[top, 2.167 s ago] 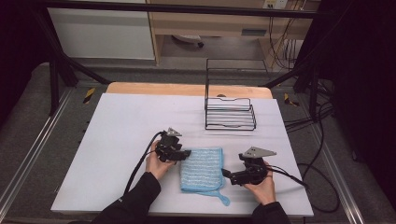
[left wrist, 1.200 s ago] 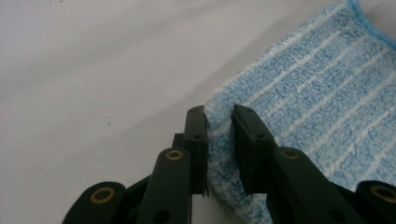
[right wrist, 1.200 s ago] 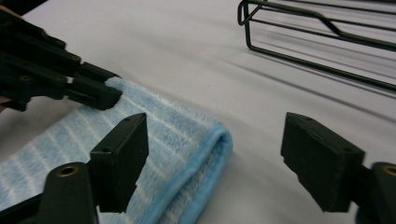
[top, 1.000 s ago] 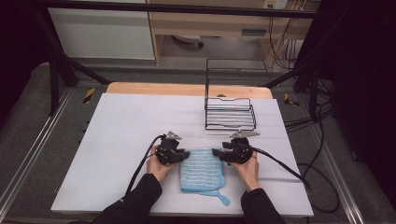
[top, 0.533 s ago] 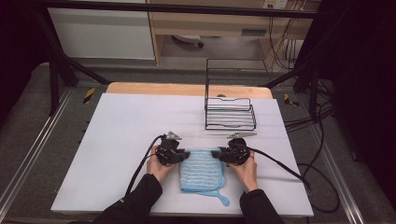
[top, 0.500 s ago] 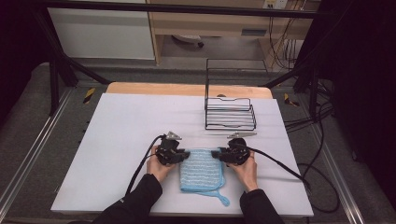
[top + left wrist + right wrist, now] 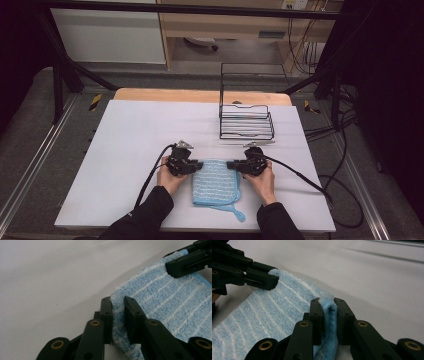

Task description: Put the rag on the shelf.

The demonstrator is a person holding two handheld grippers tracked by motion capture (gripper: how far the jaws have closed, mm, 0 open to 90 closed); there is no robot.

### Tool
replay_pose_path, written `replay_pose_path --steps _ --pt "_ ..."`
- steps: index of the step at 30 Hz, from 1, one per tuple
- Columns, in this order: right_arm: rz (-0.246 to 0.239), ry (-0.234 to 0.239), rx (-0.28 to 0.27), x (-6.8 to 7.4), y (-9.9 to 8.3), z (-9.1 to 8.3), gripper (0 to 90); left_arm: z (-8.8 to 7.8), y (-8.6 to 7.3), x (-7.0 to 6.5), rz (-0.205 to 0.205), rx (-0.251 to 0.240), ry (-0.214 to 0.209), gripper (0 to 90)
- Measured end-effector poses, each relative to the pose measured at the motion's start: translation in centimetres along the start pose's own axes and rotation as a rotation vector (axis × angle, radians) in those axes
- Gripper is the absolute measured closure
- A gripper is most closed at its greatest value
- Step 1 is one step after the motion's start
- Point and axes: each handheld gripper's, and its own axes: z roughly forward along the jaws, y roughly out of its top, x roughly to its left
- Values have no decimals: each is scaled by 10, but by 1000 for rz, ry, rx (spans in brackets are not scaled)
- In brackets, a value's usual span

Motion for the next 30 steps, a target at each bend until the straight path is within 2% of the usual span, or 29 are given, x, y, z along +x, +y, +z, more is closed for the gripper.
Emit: replay_pose_path --steps 4,11,17,30 --pt "10 -2 -7 1 1 -2 792 -1 0 1 -10 -8 -9 792" --pt "7 14 -43 4 3 -11 795 -8 1 -1 11 -26 -10 800" --pt "3 29 -79 9 4 -21 794 -16 4 -4 16 -63 -23 800" --pt "-42 41 -174 19 8 -46 794 -37 12 -14 48 -154 -46 800"
